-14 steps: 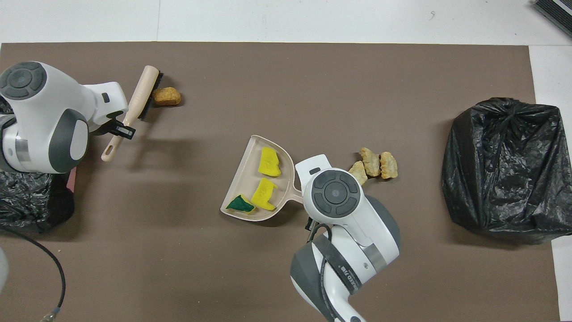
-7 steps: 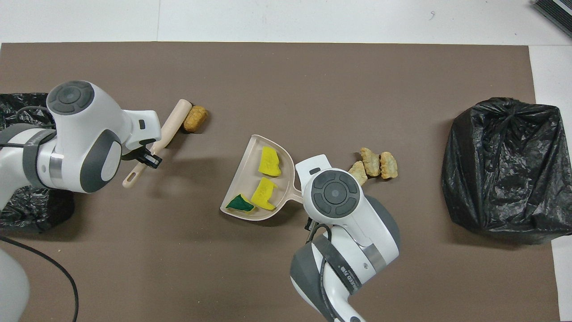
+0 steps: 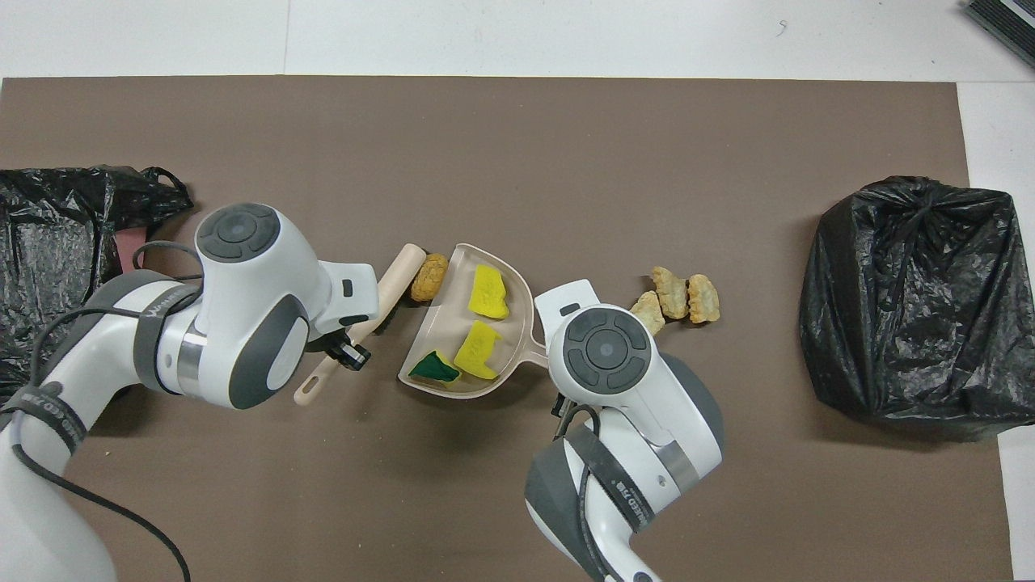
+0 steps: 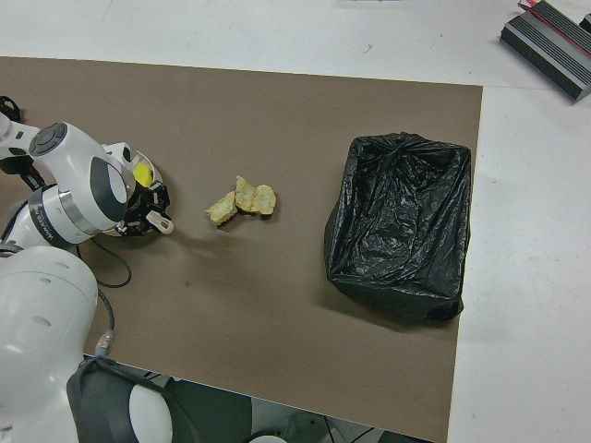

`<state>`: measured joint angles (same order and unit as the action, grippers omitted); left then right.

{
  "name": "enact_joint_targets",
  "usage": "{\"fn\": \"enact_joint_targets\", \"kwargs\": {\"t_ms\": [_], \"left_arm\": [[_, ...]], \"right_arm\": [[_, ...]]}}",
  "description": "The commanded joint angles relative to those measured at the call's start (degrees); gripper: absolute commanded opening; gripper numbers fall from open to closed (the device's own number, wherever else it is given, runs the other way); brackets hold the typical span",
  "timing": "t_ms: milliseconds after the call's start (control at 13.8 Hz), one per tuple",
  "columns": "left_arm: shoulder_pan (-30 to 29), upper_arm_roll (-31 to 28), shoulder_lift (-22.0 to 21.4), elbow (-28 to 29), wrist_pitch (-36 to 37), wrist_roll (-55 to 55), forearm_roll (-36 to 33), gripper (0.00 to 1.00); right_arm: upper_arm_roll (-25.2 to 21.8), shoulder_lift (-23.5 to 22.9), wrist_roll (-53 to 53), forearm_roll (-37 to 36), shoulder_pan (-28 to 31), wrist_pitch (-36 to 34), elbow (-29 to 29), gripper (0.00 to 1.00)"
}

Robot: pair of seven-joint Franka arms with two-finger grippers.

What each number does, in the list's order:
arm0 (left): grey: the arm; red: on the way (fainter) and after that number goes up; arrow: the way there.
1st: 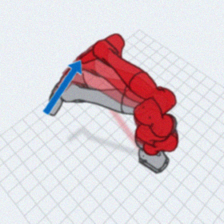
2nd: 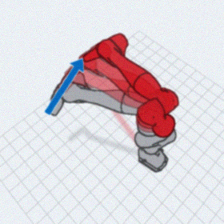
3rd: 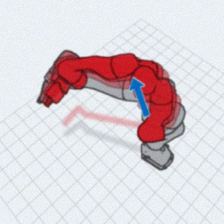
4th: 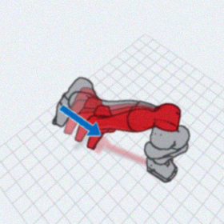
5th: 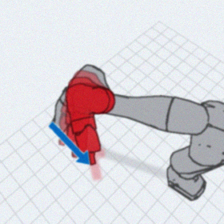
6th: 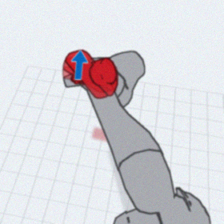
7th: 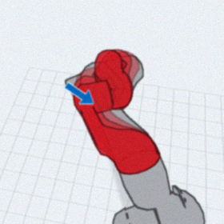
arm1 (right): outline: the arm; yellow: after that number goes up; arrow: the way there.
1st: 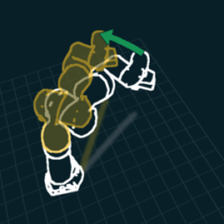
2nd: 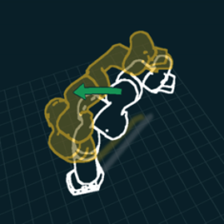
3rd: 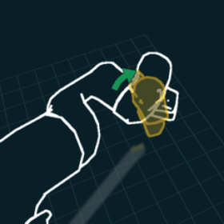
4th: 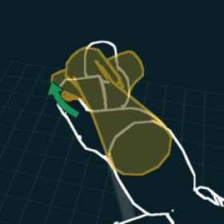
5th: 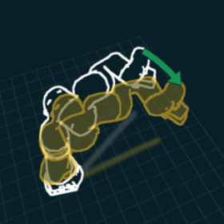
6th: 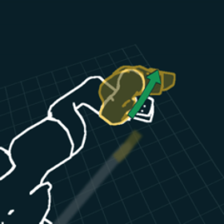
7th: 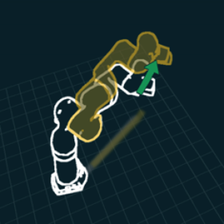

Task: Sweep and dump trash in bin
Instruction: 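Sweep the brown nugget into the dustpan with the left gripper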

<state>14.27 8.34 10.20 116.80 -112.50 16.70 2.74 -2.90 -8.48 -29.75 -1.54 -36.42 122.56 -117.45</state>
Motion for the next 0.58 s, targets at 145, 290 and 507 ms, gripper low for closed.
{"fn": "enact_joint_targets", "kwargs": {"t_ms": [145, 290, 507], "left_arm": [[7.0, -1.0, -3.0, 2.8, 0.1, -8.1, 1.5, 0.00], [5.9, -1.3, -2.7, 0.3, 0.8, -8.2, 1.5, 0.00], [1.1, -1.5, -3.3, -3.3, 3.6, -8.5, 1.5, 0.00]], "right_arm": [[0.2, 0.8, 2.2, -0.8, 0.1, -0.1, -0.9, 0.00], [0.2, 0.8, 2.2, -0.8, 0.1, -0.1, -0.9, 0.00], [0.2, 0.8, 2.2, -0.8, 0.1, -0.2, -0.9, 0.00]]}}
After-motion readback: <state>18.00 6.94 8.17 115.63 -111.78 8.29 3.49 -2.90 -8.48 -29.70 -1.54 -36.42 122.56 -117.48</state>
